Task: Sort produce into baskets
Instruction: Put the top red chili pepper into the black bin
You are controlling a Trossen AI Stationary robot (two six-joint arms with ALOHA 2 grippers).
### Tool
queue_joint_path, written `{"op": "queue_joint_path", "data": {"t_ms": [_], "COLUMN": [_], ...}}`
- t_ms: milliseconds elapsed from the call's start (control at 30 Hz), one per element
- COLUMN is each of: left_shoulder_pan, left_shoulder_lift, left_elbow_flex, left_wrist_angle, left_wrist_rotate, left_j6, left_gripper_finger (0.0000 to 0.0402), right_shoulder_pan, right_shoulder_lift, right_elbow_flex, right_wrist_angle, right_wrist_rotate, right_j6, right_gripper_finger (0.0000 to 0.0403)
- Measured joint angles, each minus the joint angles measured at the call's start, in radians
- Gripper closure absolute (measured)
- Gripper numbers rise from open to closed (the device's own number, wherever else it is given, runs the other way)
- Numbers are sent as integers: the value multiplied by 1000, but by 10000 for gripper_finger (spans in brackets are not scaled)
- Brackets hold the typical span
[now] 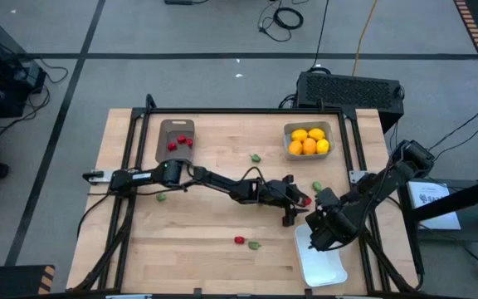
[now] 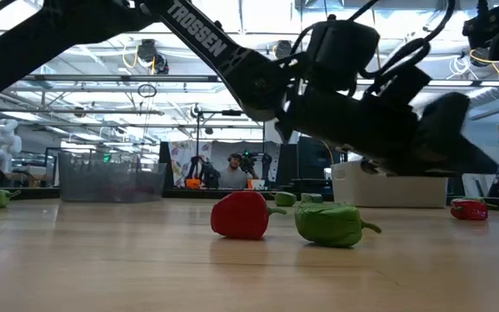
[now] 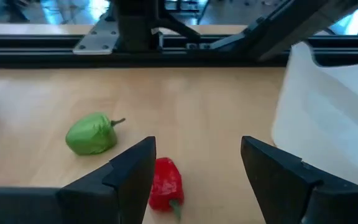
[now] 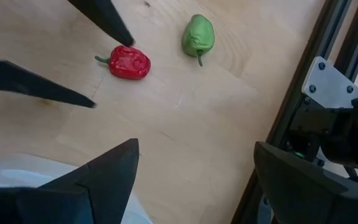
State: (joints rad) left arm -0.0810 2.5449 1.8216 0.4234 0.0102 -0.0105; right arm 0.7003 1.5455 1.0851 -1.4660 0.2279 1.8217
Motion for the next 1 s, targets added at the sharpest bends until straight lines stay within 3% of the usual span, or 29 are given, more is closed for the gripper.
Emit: {"op": "queue_joint_path", "data": {"t_ms": [333, 533, 1000], "left_shoulder_pan": [-3, -13, -12], "left_shoulder_lift": [110, 159, 164], "left_elbow_flex": [97, 158, 170], "left_wrist_angle": [20, 9, -66], "left_wrist_rotate": [-110, -113, -157], "left_j6": [15, 8, 13], "left_gripper_finger": [158, 158, 158], "right_shoulder_pan": [2, 2, 2], "right_shoulder_lift": [1, 1, 1], "right_elbow_flex": [0, 0, 0], "right_wrist_angle": [4, 7, 15], "right_wrist_rotate": [1, 2, 8], "right_j6": [11, 11, 11], "right_gripper_finger": [94, 94, 94]}}
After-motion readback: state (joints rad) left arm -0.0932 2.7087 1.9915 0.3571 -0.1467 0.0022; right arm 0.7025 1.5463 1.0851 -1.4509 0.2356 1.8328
